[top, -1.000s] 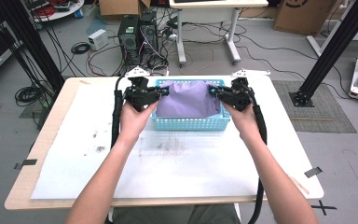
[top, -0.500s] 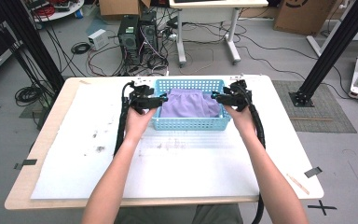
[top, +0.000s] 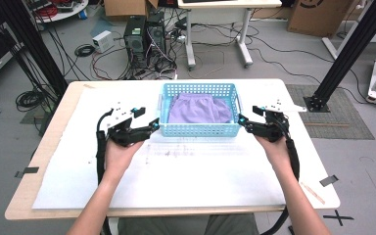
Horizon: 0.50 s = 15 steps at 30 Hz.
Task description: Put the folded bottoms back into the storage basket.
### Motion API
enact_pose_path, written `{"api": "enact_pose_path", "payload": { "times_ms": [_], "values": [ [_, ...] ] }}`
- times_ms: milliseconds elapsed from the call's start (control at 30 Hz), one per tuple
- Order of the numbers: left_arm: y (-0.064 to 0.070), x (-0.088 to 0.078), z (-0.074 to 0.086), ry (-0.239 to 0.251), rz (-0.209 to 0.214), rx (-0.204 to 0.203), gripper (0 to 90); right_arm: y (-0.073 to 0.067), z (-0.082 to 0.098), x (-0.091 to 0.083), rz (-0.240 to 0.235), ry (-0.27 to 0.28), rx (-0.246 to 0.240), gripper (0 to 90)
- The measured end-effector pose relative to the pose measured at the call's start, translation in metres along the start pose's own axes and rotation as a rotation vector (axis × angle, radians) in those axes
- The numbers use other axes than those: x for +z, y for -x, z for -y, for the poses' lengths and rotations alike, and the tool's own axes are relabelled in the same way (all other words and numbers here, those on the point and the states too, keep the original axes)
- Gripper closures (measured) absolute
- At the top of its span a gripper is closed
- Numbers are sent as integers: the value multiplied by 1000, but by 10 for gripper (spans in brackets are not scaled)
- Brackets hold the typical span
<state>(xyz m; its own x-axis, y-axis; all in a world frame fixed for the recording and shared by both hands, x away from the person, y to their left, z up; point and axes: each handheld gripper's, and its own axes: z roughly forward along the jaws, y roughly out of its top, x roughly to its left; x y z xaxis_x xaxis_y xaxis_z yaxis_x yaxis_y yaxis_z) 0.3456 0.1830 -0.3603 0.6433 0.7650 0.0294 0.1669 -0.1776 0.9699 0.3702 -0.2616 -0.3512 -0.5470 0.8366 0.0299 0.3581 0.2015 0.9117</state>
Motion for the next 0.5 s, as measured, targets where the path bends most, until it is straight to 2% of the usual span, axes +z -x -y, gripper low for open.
{"api": "enact_pose_path", "payload": {
  "times_ms": [133, 267, 400, 500],
  "values": [
    [4, -20, 15, -14, -6, 32, 325, -2, 21, -16, -21, 32, 8, 298],
    [5, -34, 27, -25, 27, 9, 299, -2, 39, -26, -33, 44, 15, 278],
    [7, -44, 40, -5, 60, 19, 288, -2, 54, -29, -33, 48, 14, 247],
    [7, -46, 50, -7, 70, 10, 273, -1, 61, -28, -38, 46, 28, 214]
  ]
}}
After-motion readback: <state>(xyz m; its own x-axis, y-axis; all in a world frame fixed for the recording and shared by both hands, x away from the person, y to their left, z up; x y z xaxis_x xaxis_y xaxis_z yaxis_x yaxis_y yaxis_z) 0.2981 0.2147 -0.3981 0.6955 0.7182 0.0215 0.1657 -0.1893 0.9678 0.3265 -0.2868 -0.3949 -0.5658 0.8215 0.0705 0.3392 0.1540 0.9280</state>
